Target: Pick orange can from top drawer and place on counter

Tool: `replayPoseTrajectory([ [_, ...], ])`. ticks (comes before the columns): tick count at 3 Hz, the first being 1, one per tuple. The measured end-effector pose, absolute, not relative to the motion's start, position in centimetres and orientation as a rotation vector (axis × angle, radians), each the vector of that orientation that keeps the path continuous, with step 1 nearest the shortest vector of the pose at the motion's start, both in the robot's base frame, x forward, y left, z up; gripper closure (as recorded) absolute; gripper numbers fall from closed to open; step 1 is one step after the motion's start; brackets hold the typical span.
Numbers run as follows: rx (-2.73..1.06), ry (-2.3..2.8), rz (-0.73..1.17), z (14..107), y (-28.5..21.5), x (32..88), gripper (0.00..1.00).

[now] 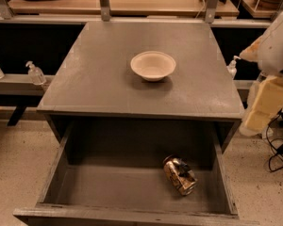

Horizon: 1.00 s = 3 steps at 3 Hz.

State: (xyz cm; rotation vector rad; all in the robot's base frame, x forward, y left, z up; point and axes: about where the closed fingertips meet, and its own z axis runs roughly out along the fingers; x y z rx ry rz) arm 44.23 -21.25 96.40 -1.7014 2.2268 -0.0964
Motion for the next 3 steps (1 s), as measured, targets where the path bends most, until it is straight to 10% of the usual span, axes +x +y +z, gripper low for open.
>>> replayPoseTrajectory([
  [3,-1.806,2.167,-0.084,84.7,-15.8,44.1,0.00],
])
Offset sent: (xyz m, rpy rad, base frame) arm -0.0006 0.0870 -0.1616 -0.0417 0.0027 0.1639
